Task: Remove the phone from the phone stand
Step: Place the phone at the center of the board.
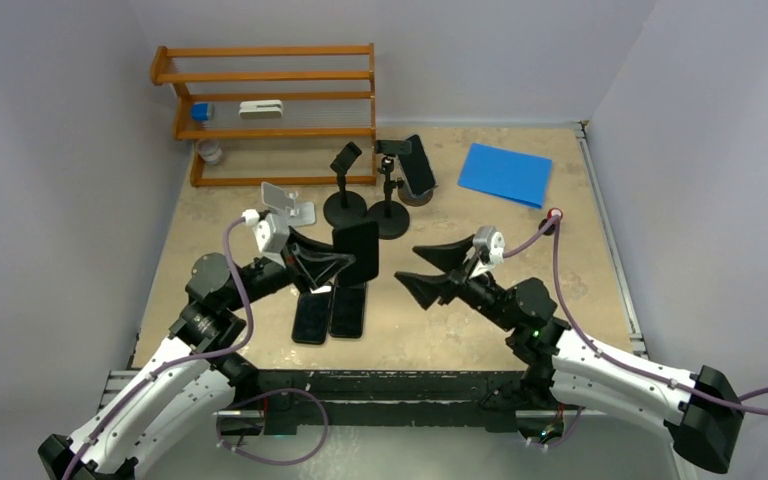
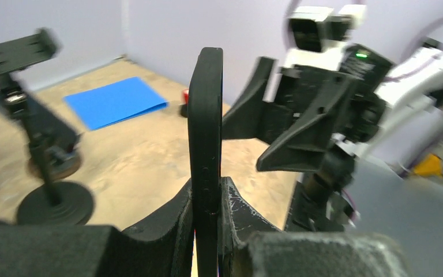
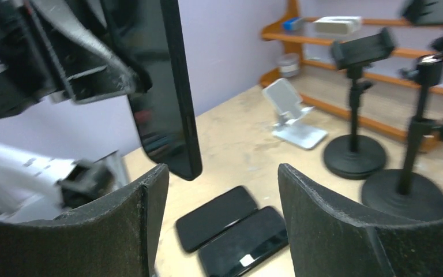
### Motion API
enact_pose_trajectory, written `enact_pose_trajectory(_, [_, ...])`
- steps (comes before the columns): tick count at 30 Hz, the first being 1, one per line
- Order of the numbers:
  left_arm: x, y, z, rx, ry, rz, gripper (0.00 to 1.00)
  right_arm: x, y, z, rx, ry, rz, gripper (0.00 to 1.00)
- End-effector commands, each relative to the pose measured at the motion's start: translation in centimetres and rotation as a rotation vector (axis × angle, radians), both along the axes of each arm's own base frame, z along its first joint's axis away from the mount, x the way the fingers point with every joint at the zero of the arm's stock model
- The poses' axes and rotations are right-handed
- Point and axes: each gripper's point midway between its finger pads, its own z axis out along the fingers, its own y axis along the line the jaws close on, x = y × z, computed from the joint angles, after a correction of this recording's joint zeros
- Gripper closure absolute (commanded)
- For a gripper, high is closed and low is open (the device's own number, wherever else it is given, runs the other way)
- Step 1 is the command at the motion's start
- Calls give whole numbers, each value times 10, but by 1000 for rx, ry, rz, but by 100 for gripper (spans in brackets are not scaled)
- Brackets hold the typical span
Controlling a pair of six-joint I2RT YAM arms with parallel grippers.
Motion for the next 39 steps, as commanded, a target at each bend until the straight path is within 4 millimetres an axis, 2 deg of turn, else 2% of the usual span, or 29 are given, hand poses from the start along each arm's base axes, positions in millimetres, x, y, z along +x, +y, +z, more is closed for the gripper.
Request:
enact_pose_trajectory(1, [-60,-13,45,-92,-248,-310,100,-53,8,28,142,-74,270,31])
enact_pose_trajectory(7, [-86,-17,40,-91,-277,-464,100,-77,13,41,146,-139,405,33])
enact_pose_trajectory(10, [-91,-18,38,-85,-278,-506,100,-84,17,48,153,-155,455,33])
enact_pose_trajectory(15, [-91,-19,36,-76,-275,-512,100,-93,30,52,134,-160,554,35])
enact_pose_trajectory(19, [-88,-21,35,-72,-266,-509,100,-99,33,55,147,-165,602,36])
enact_pose_trajectory(29, [-86,-24,31,-68,-245,-522,100,-98,44,57,152,-131,636,43])
enact_pose_trajectory(39, [-85,-24,30,-67,-242,-518,100,-99,56,53,141,-97,676,64])
